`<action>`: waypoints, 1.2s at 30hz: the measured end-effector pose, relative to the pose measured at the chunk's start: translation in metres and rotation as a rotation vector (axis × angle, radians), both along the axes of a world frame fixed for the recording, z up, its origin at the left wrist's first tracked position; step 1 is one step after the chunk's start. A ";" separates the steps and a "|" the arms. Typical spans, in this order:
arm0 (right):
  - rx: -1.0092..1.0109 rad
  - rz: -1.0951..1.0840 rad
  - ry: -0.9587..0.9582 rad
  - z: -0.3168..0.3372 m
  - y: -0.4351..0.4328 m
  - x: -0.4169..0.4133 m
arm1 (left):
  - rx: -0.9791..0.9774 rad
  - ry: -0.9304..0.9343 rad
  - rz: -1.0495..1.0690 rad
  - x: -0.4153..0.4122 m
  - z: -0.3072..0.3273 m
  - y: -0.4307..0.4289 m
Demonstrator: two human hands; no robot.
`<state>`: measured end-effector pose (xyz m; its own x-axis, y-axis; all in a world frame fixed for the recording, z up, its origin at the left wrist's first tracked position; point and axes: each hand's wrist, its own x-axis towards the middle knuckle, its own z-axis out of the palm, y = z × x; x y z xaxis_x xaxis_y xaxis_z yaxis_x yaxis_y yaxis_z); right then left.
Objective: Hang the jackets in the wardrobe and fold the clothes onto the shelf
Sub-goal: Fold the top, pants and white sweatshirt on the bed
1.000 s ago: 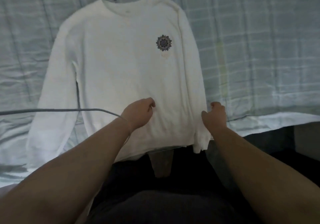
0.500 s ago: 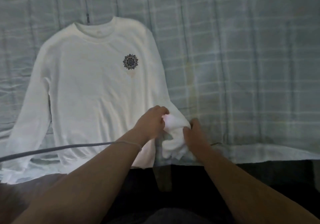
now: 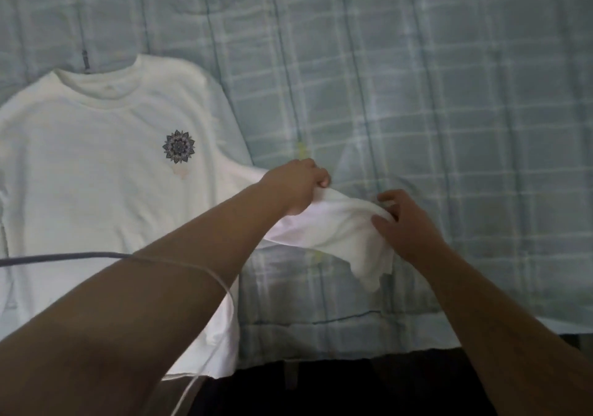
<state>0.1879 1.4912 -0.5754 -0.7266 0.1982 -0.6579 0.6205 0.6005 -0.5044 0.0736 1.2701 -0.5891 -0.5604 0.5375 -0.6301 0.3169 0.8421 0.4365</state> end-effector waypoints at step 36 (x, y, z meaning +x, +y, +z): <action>0.010 -0.704 -0.028 -0.006 0.144 0.040 | -0.020 0.359 0.191 -0.028 -0.016 0.111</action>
